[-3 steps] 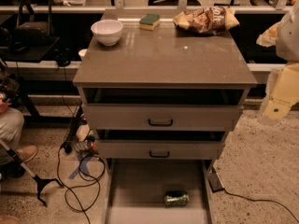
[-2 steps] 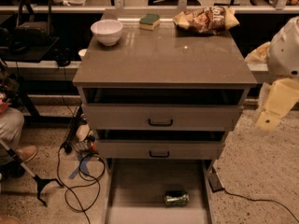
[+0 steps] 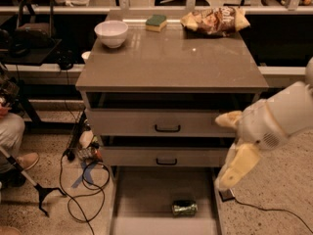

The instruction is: Pick green can from bottom drawer and place on counter

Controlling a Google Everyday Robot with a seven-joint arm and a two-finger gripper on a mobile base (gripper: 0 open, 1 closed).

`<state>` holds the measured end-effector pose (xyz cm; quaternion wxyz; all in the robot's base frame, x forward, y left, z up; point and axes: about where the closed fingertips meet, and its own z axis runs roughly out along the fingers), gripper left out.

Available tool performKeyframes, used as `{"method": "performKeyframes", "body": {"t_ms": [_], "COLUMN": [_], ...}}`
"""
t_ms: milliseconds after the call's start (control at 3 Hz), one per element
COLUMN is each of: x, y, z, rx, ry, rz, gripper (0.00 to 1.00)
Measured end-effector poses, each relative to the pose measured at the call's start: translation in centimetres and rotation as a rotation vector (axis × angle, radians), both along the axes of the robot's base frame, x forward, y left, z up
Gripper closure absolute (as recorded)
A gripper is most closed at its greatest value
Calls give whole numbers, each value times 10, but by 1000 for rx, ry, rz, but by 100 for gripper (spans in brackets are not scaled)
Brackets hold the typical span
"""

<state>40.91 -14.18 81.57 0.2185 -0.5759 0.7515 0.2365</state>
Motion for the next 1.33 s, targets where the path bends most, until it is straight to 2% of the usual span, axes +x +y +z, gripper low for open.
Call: {"method": "performKeyframes", "body": {"t_ms": [333,667,1000,1333], "x": [-28,-29,-26,-22], "y": [47,44,46,34], "z": [-75,-73,-104,-171], "rx": [94,82,34,1], "ry": [94,92,113,98], "rz": [-15,-13,-6,-9], "gripper": [0,0,0,0]}}
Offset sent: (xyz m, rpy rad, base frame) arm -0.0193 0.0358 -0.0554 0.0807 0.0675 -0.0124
